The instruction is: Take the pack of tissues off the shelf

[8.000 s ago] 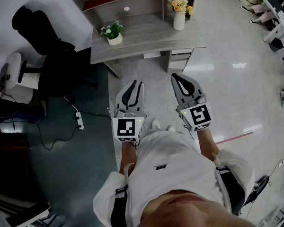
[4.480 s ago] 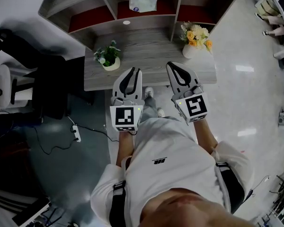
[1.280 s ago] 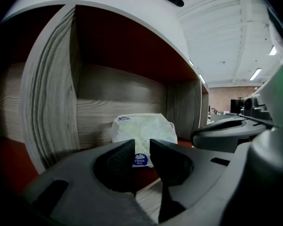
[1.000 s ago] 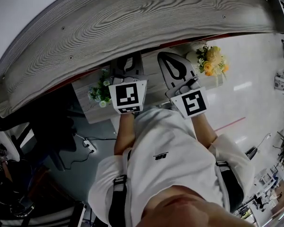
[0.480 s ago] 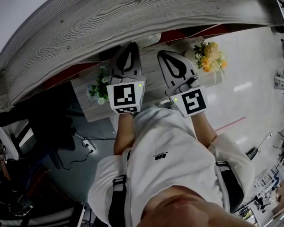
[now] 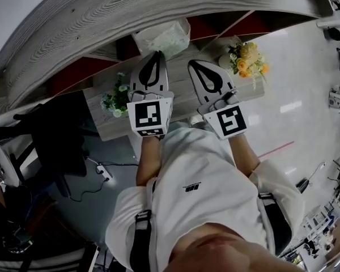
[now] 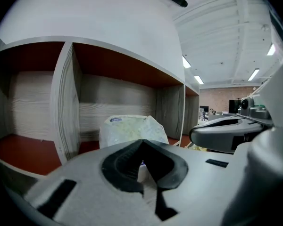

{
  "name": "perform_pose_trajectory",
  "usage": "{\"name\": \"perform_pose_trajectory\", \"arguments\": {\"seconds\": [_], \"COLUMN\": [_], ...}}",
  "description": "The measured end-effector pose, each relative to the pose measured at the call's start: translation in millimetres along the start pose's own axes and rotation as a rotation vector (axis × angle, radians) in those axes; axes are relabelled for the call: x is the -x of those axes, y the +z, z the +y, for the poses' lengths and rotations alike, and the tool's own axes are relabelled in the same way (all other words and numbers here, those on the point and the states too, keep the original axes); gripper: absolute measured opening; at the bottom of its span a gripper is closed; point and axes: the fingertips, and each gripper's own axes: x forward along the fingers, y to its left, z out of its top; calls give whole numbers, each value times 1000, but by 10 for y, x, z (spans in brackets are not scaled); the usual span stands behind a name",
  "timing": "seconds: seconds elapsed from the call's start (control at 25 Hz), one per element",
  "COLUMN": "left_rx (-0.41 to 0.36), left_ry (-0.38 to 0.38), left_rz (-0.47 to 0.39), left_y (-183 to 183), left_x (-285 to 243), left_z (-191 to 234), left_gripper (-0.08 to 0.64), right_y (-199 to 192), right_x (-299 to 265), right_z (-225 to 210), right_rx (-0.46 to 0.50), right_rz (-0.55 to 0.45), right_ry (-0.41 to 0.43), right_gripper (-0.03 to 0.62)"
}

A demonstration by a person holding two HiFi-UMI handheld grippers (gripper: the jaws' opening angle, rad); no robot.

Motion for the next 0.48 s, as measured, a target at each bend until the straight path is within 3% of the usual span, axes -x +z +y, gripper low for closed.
{"name": "perform_pose_trajectory", "arguments": {"seconds": [0.48], "left_rx": [-21], "left_ry": [11], "left_rz": [-6], "left_y": [-105], "left_x": [313], "left_z": [-222], "left_gripper": [28], "right_y": [-89], "right_x": [282], "right_z": [96], "right_rx": [3], "right_rz": [-1], "right_ry": [25], "right_gripper": [25]}}
